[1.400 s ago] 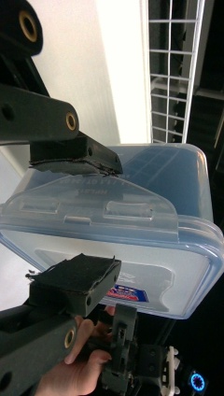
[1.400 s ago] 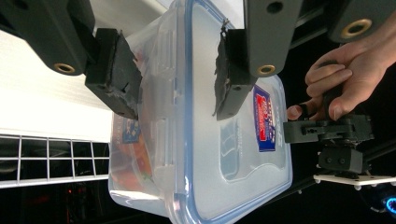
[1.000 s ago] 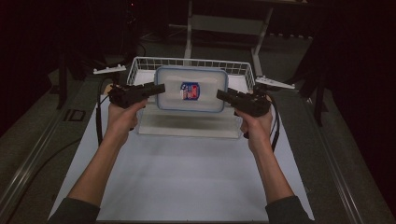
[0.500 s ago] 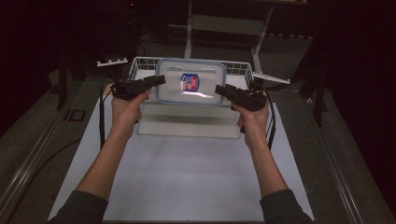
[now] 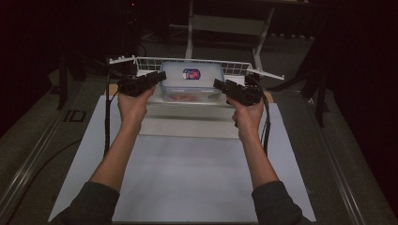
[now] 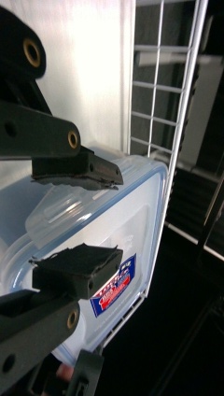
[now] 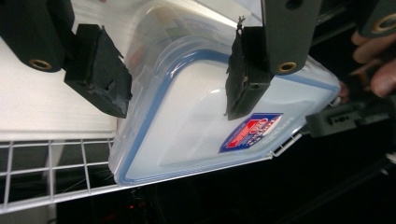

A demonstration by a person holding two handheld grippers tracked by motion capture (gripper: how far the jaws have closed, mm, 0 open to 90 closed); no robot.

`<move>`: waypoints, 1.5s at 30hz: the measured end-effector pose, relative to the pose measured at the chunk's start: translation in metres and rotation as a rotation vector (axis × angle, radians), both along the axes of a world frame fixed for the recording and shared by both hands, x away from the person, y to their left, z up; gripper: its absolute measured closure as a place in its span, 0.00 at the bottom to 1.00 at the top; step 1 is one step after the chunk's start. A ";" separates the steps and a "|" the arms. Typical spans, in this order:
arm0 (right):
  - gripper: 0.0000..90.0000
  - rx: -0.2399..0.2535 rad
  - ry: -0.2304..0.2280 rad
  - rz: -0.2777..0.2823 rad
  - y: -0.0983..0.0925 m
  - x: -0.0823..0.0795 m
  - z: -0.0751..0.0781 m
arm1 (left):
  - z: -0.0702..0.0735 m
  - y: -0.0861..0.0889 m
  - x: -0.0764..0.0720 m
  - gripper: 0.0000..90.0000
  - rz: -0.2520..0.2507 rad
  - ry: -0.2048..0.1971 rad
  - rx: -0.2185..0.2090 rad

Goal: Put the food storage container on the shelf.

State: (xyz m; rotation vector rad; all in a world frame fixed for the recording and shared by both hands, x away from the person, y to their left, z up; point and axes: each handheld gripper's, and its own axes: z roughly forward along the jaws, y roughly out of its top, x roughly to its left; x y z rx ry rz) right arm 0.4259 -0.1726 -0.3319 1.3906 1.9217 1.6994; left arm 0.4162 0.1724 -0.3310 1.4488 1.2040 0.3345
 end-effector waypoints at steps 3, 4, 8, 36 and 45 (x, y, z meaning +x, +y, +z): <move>0.51 -0.072 -0.071 -0.011 0.001 -0.010 0.007 | 0.006 0.004 -0.015 0.68 -0.016 -0.063 0.018; 0.54 -0.083 -0.096 0.003 0.001 -0.015 0.010 | 0.009 0.004 -0.020 0.71 -0.029 -0.079 0.044; 0.58 -0.162 -0.166 0.029 -0.001 -0.031 0.016 | 0.009 0.004 -0.039 0.82 -0.085 -0.125 0.109; 0.78 -0.514 -0.178 0.127 0.022 -0.046 -0.017 | -0.024 -0.029 -0.048 0.87 -0.189 -0.078 0.363; 0.51 -0.570 -0.180 0.216 0.009 -0.084 -0.028 | -0.024 -0.012 -0.089 0.53 -0.192 -0.093 0.356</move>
